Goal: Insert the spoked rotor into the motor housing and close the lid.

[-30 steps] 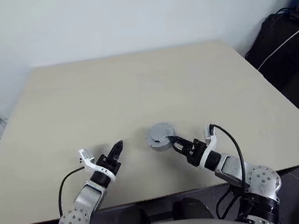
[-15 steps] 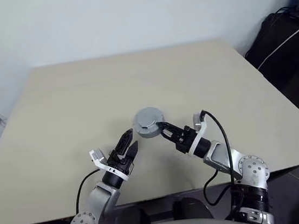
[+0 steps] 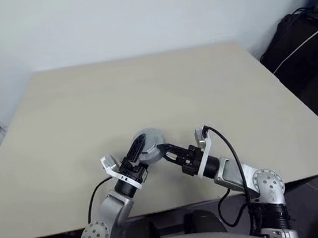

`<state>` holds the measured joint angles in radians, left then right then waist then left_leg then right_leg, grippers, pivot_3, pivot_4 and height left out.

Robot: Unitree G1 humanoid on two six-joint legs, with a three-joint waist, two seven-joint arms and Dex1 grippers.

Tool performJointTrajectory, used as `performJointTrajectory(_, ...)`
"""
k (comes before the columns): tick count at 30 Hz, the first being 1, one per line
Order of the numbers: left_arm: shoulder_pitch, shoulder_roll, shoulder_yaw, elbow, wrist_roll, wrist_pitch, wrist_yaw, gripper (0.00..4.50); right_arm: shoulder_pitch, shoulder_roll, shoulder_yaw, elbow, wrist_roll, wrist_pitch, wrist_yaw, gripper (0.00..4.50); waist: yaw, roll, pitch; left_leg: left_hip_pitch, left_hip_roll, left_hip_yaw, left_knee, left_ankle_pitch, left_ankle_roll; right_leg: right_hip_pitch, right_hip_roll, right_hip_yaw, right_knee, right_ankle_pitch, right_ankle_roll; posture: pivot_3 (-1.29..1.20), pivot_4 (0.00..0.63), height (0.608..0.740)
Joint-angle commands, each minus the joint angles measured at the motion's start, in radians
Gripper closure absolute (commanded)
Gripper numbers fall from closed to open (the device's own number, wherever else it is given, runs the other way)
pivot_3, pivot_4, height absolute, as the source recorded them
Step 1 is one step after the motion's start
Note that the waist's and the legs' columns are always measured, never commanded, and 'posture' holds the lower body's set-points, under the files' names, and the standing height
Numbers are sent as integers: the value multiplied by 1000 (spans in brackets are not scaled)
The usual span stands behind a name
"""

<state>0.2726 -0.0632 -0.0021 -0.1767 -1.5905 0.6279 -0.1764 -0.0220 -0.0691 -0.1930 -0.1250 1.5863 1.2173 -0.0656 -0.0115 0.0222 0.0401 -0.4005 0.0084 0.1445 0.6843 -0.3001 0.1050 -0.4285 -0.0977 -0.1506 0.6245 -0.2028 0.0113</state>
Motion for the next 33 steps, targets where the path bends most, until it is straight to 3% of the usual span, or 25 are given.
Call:
performJointTrajectory(1,-21,-85,-8,-13,-19,-4,-23,952,-14,-17,22,-58,19,-43,23,2727,0,0,0,0,0,0,0,0,0,0,0,0,0,0,0,0,0,740)
performJointTrajectory(5,-20,-80,-12,-13,-21,-5,-23,2206,-12,-37,44,-69,-11,-76,43,2727,1,-1,0,0,0,0,0,0,0,0,0,0,0,0,0,0,0,740)
performJointTrajectory(7,-19,-75,-14,-15,-25,-8,-20,2298,-9,-46,50,-72,-34,-97,56,2727,1,-1,0,0,0,0,0,0,0,0,0,0,0,0,0,0,0,740)
performJointTrajectory(13,-19,-67,-12,-26,-4,-26,-8,2377,-2,-103,65,-105,-128,-141,85,755,1,-2,0,0,0,0,1,0,1,1,0,0,0,0,0,0,0,740)
performJointTrajectory(15,-27,-62,-3,-27,27,-46,0,2377,1,-167,115,-156,-268,-171,121,48,2,-1,0,0,0,0,1,0,1,0,0,0,0,0,0,0,0,740)
performJointTrajectory(22,-122,-48,80,31,165,-154,56,2377,53,-390,388,-251,-915,-506,227,0,6,-4,-1,0,0,1,1,0,0,1,1,0,0,0,0,0,0,740)
performJointTrajectory(25,-181,-40,124,76,234,-204,88,2377,81,-431,477,-228,-1149,-692,245,0,5,-7,-1,0,0,1,2,1,-1,1,1,0,1,0,1,0,0,740)
performJointTrajectory(28,-267,-27,187,146,292,-249,124,2377,117,-419,504,-178,-1321,-873,232,0,5,-10,0,0,0,1,2,1,-2,2,2,0,1,0,1,0,0,740)
performJointTrajectory(33,-380,-18,263,258,352,-268,140,2377,152,-344,471,-120,-1443,-1006,190,0,5,-16,-2,0,0,1,2,2,-3,3,3,0,1,1,1,0,0,740)
